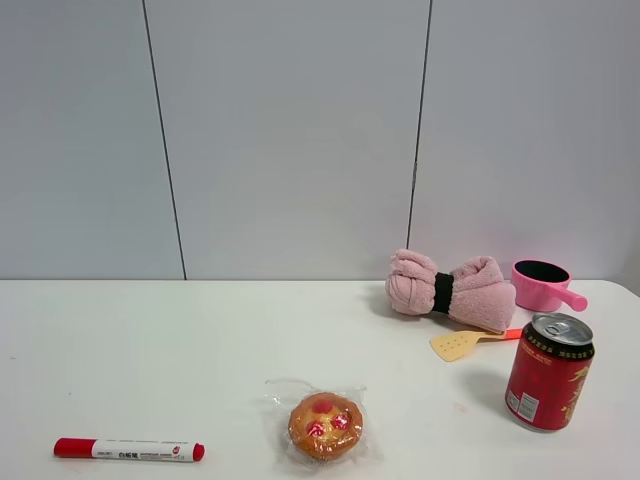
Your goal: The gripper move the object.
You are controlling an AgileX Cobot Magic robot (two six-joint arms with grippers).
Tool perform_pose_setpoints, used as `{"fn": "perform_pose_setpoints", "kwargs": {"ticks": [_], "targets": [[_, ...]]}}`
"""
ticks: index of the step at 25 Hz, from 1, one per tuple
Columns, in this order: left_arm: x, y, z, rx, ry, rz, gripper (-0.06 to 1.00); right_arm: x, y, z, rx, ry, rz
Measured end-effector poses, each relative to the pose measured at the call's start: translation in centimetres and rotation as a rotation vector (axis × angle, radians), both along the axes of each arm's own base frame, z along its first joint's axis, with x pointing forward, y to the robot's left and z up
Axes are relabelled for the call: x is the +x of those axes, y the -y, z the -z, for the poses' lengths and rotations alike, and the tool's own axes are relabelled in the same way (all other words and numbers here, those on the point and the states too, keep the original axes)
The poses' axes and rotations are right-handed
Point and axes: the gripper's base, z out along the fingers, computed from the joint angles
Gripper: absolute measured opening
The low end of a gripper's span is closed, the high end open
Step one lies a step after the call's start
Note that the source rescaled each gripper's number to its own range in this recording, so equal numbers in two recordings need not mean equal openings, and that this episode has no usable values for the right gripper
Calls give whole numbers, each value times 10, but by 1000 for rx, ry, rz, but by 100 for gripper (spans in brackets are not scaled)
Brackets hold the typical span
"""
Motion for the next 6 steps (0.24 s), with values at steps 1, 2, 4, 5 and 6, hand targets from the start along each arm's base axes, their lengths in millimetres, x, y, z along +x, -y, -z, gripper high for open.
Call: {"fn": "perform_pose_setpoints", "kwargs": {"ticks": [1, 2, 4, 5, 6], "targets": [[0, 0, 0, 0, 0, 0, 67, 0, 0, 0, 0, 0, 0], [0, 0, 0, 0, 0, 0, 67, 0, 0, 0, 0, 0, 0], [0, 0, 0, 0, 0, 0, 67, 0, 0, 0, 0, 0, 0], [0, 0, 0, 0, 0, 0, 67, 0, 0, 0, 0, 0, 0], [0, 0, 0, 0, 0, 0, 67, 0, 0, 0, 0, 0, 0]]}}
